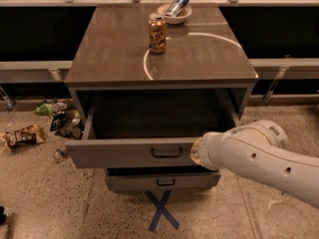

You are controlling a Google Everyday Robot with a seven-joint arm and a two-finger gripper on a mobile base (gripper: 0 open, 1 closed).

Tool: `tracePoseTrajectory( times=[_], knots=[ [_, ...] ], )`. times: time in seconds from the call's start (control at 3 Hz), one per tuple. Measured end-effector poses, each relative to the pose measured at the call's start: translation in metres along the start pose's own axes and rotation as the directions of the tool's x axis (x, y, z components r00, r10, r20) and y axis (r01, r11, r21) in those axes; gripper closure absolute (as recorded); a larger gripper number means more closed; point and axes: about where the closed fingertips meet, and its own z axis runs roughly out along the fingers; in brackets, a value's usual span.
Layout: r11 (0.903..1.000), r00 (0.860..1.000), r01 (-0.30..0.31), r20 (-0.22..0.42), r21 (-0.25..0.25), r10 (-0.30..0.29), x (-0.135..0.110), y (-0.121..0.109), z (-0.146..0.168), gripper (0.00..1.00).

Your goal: Close top drawer

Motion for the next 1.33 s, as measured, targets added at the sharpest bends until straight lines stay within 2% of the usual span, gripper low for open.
tracePoseTrajectory(
  times=[0.33,0.67,1.0,1.33],
  knots=[
    [0.9958,0.998,0.061,0.01,0.069,-0.062,0.005,-0.014,0.008,1.0],
    [0.987,0.994,0.103,0.015,0.123,-0.106,0.009,-0.03,0.013,1.0],
    [0.9735,0.987,0.157,0.015,0.167,-0.161,0.012,-0.047,0.022,1.0],
    [0.9618,0.979,0.198,0.004,0.189,-0.202,0.019,-0.063,0.034,1.0]
  ],
)
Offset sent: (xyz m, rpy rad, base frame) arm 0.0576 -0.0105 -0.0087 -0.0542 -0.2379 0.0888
